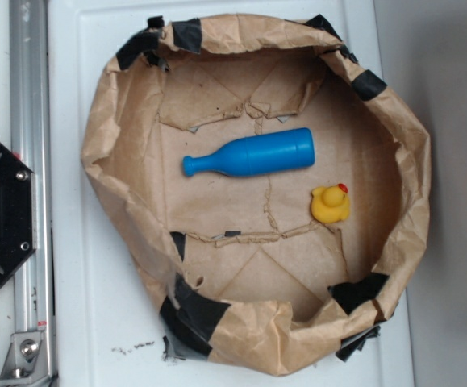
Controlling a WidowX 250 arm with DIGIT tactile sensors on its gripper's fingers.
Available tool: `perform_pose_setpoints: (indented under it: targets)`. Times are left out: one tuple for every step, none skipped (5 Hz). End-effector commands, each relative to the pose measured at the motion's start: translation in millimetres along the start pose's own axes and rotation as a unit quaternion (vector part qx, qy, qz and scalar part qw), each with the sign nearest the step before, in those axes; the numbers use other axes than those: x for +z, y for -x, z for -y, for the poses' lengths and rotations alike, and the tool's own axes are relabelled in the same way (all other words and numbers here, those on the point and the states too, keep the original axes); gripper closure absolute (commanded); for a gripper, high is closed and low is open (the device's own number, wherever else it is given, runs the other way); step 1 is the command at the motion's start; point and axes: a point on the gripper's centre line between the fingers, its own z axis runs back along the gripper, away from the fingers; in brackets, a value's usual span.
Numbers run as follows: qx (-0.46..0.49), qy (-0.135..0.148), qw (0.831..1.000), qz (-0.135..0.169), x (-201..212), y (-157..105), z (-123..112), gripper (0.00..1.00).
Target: Grab the yellow duck.
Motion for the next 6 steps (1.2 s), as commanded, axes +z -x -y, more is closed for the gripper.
perform_pose_setpoints:
  targets:
    - [0.0,0.0,1.0,0.0,0,0,0,0.0]
    - [-0.012,-0.001,1.0,0.006,-12,-46,-13,0.0]
    - [-0.042,0.031,0.996,0.077,-22,-83,-9,0.0]
    - [-0.113,0.037,0.983,0.139,-46,-111,-2,0.0]
    - [-0.153,0.033,0.977,0.142,-89,-135,-2,0.0]
    - [-0.168,0.028,0.977,0.128,-120,-152,-7,0.0]
